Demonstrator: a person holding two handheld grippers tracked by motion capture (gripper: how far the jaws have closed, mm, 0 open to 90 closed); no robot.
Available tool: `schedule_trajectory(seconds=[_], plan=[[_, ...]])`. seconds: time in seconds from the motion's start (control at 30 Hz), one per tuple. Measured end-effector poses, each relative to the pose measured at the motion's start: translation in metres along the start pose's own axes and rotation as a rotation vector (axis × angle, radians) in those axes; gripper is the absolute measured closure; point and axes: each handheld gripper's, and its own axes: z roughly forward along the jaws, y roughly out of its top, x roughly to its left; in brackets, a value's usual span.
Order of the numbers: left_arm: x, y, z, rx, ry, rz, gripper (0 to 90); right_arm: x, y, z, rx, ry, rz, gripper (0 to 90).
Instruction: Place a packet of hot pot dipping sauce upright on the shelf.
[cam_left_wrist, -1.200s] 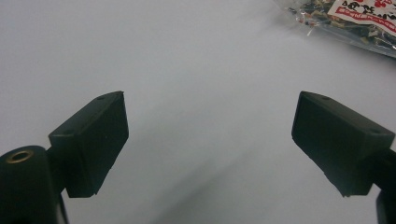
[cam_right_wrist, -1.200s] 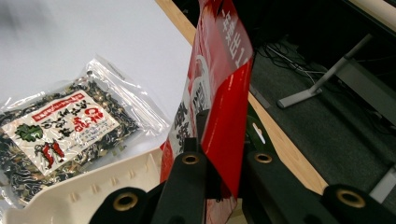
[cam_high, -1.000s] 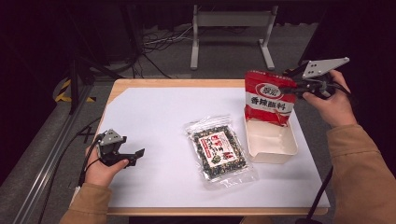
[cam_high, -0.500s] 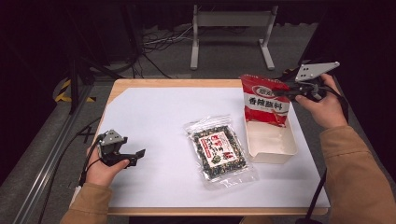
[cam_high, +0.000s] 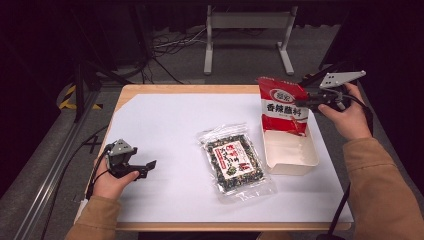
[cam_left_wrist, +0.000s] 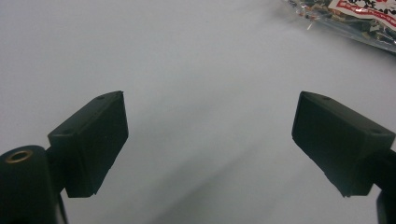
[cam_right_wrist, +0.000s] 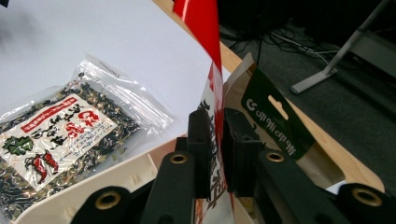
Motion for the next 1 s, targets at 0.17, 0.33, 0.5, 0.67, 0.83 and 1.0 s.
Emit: schedule_trajectory(seconds=[0.17, 0.33, 0.5, 0.67, 0.83, 1.0], plan=[[0.000, 0.000, -0.001, -0.007, 0.000, -0.010, 11.3, 0.001, -0.011, 0.004, 0.027, 0.017, 0.042, 68.9], [0.000, 0.000, 0.000, 0.003, -0.005, -0.006, 11.3, -0.002, -0.025, 0.007, 0.073, 0.036, 0.112, 63.9], [0.000, 0.000, 0.001, 0.005, -0.004, -0.007, 11.3, 0.000, -0.034, 0.015, 0.197, 0.072, 0.132, 77.2], [-0.001, -0.001, 0.004, 0.012, -0.009, -0.002, 11.3, 0.002, -0.041, 0.023, 0.275, 0.074, 0.122, 79.7], [-0.001, -0.001, 0.004, 0.012, -0.010, -0.002, 11.3, 0.002, -0.039, 0.025, 0.271, 0.019, 0.075, 81.0], [-0.001, -0.001, 0.004, 0.012, -0.009, -0.002, 11.3, 0.002, -0.041, 0.029, 0.259, -0.030, 0.028, 81.0]])
